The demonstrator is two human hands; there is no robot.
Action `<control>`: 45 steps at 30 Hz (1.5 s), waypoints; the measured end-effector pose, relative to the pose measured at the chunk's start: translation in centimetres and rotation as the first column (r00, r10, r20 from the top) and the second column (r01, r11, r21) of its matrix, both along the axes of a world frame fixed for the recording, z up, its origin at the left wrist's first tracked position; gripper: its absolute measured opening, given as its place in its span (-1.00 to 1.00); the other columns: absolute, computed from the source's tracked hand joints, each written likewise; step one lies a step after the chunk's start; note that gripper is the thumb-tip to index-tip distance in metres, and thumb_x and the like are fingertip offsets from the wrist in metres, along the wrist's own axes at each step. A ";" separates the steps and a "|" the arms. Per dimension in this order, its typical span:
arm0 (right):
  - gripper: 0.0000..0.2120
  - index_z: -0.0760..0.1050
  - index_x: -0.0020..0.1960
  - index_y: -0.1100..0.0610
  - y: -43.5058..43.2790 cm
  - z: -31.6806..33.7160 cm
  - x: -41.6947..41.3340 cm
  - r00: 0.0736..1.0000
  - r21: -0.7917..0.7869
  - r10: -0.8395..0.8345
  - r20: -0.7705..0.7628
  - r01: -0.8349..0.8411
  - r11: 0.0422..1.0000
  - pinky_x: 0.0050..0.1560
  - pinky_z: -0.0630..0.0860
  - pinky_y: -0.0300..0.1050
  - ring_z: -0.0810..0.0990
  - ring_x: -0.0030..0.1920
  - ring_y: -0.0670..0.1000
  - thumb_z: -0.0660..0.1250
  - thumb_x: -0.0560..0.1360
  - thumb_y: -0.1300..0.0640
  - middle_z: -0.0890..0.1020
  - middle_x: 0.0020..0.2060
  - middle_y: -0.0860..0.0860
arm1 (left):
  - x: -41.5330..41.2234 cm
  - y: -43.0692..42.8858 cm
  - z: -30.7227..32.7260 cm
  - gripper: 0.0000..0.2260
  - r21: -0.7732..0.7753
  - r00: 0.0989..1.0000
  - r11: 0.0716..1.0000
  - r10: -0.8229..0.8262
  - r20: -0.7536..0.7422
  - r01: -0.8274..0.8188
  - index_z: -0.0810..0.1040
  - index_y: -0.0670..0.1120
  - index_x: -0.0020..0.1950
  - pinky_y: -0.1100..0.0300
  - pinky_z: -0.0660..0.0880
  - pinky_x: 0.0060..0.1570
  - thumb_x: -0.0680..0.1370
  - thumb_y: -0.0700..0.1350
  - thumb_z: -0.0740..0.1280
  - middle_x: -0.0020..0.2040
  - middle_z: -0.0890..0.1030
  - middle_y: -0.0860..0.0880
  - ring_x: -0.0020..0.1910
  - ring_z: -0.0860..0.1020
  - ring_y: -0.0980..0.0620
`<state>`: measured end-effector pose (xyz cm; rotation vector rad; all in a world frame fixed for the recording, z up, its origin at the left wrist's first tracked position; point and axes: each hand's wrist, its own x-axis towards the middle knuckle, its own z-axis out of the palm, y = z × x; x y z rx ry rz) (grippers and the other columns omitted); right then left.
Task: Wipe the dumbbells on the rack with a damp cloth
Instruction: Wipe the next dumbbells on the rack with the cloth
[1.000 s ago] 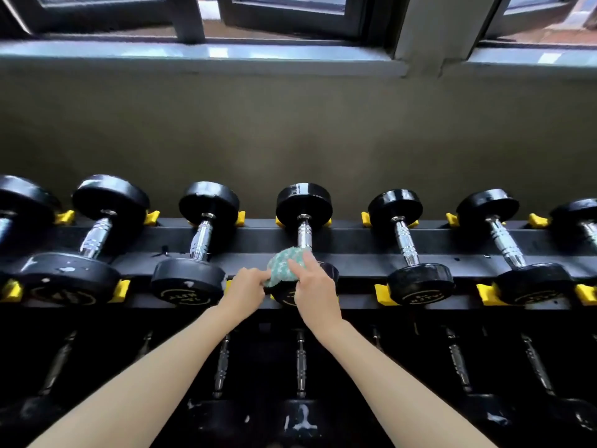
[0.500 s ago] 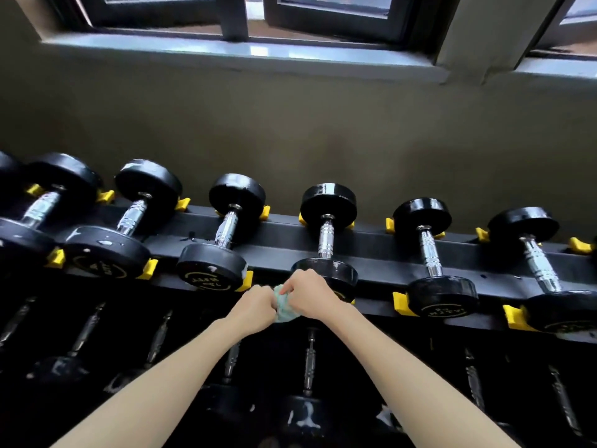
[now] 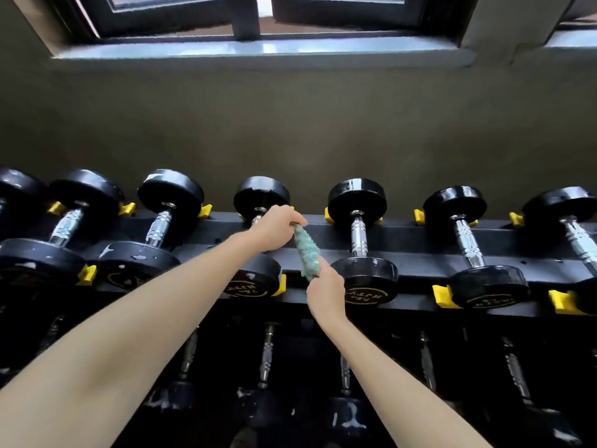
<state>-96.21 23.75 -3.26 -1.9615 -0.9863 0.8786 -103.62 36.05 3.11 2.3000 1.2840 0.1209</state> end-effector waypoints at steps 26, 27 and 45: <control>-0.69 0.49 -0.08 0.15 3.2 -6.0 -4.5 0.800 -0.231 -0.150 -0.580 0.015 0.973 -0.35 0.31 -0.26 0.39 -0.35 -0.09 0.03 0.55 0.41 0.46 -0.33 0.00 | -3.1 7.3 -4.5 -0.61 -0.299 0.652 0.755 -0.656 -0.382 0.584 0.59 -0.19 0.17 0.24 0.38 -0.02 0.49 -0.42 0.10 0.18 0.59 -0.11 0.16 0.51 -0.08; -0.68 0.51 -0.08 0.12 3.1 -5.9 -4.7 0.797 -0.227 -0.164 -0.582 0.034 0.973 -0.33 0.35 -0.27 0.42 -0.33 -0.09 0.05 0.56 0.40 0.49 -0.32 0.00 | -3.4 7.3 -4.4 -0.60 -0.292 0.657 0.752 -0.659 -0.366 0.591 0.60 -0.19 0.16 0.24 0.38 -0.01 0.48 -0.43 0.10 0.17 0.59 -0.11 0.16 0.51 -0.08; -0.53 0.29 0.45 0.10 2.8 0.3 -9.5 0.961 -0.095 -0.186 -0.206 0.170 0.981 0.28 0.37 -0.09 0.42 0.24 0.02 0.13 0.56 0.32 0.41 0.24 0.06 | -12.6 6.2 -4.7 -0.64 -0.092 0.947 0.955 -0.259 0.191 0.280 0.67 -0.13 0.07 0.37 0.32 -0.08 0.48 -0.41 0.17 0.01 0.66 -0.10 0.07 0.56 -0.02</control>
